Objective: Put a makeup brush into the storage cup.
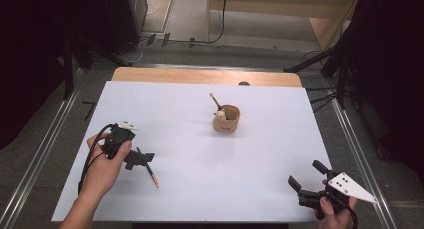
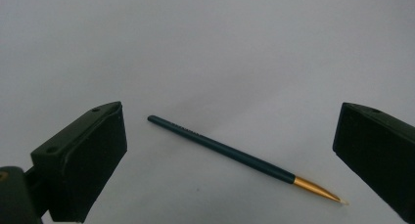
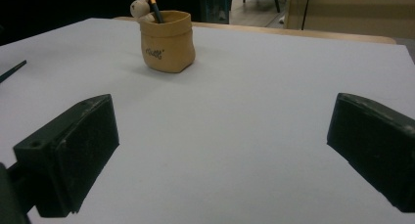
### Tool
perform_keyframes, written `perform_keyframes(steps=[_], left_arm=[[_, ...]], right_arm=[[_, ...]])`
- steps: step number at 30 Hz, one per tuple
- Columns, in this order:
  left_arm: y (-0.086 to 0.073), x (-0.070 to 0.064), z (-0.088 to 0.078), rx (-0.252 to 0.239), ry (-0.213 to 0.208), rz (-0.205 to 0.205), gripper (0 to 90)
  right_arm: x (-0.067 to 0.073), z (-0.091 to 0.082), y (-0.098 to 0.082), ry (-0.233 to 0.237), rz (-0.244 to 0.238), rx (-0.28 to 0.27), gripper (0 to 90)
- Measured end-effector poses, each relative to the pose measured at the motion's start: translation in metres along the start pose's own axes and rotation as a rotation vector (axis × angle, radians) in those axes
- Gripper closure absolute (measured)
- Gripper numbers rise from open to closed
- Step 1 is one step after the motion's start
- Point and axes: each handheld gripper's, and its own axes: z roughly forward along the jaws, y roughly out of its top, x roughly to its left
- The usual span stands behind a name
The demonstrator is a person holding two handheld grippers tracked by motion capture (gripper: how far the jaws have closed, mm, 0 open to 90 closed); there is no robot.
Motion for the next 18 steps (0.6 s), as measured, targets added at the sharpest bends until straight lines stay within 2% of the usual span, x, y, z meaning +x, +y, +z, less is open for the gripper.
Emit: perform_keyframes(steps=[14, 16, 18], left_arm=[[0.003, -0.004, 0.016, 0.157, 0.000, -0.079, 0.3], [0.003, -0.005, 0.018, 0.168, 0.000, -0.098, 0.3], [0.004, -0.007, 0.020, 0.190, 0.004, -0.097, 0.3]], right_arm=[[-0.001, 0.001, -0.001, 0.001, -0.002, 0.006, 0.0], [-0.001, 0.002, -0.001, 0.001, -0.002, 0.007, 0.0], [0.000, 0.002, -0.001, 0.000, -0.001, 0.009, 0.0]])
